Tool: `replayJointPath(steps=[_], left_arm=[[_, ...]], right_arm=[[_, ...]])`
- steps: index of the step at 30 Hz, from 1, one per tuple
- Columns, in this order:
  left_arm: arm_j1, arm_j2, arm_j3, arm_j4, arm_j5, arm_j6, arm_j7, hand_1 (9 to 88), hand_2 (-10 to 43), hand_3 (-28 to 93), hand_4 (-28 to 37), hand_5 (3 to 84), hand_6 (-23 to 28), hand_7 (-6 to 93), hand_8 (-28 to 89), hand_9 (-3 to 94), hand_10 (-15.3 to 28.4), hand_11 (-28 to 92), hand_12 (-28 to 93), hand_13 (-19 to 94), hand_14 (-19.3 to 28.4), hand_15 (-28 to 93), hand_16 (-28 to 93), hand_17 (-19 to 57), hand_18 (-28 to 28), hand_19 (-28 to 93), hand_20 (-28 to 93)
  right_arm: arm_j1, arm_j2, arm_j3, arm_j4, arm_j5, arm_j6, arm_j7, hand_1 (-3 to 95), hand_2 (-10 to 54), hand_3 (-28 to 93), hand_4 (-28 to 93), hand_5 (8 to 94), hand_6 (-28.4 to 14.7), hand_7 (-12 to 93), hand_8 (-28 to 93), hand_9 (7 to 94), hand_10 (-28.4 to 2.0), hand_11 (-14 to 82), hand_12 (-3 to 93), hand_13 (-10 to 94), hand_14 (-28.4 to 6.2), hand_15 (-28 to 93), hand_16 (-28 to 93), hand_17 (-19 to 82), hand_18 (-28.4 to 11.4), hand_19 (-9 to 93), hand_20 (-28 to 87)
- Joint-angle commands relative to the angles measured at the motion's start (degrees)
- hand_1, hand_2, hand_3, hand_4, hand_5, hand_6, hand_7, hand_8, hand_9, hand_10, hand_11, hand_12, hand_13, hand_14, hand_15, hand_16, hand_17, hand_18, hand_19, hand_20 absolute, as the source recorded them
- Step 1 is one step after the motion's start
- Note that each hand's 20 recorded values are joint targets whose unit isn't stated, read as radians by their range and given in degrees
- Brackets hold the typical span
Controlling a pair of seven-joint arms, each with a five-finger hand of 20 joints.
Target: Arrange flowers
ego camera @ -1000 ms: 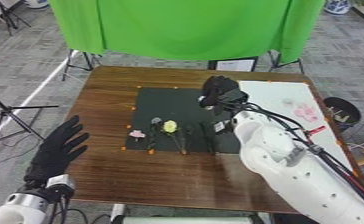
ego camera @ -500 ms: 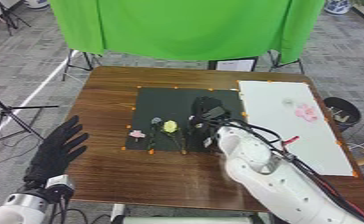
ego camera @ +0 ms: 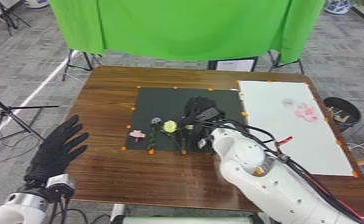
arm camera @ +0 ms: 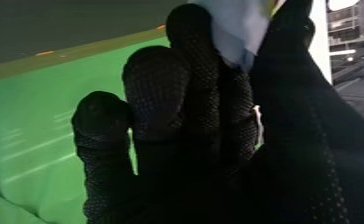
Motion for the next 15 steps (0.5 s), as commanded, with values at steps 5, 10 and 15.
replayJointPath(steps=[5,10,15], left_arm=[[0.37,-0.18,-0.12,0.16,0.16,-0.59,-0.15,25.6,-1.0,70,-25.1,23.6,3.0,17.2,-9,17.5,10.3,15,20,14,13.6,24,4,-14.0,21.3,35,11],[0.51,-0.23,-0.38,-0.02,0.27,-0.51,-0.07,25.7,-0.9,69,-25.2,23.6,3.0,17.2,-9,17.5,10.4,15,20,14,13.6,24,4,-14.1,21.3,35,11],[1.27,-0.37,-0.85,-0.22,0.10,-0.04,0.52,25.6,-0.9,69,-25.1,23.6,3.0,17.2,-9,17.5,10.4,14,20,14,13.6,24,4,-14.1,21.4,35,11]], right_arm=[[-1.90,2.07,4.29,-4.47,1.74,0.07,-1.85,24.5,-9.5,82,-28,64.7,1.3,36,-17,73.9,-9.1,34.1,26.9,70,-5.8,67,33,32,-20.2,87,57],[-3.83,7.58,10.60,-8.88,4.33,1.60,1.29,17.6,-9.5,83,-28,57.5,-1.6,33,-15,63.9,-10.9,36.4,28.4,62,-9.3,70,32,30,-21.2,86,58],[-4.95,14.59,19.67,-7.46,8.29,-5.28,9.85,20.6,-9.5,88,-26,34.4,-3.3,32,-14,36.8,-14.3,32.9,27.7,42,-12.6,72,23,20,-21.6,79,57]])
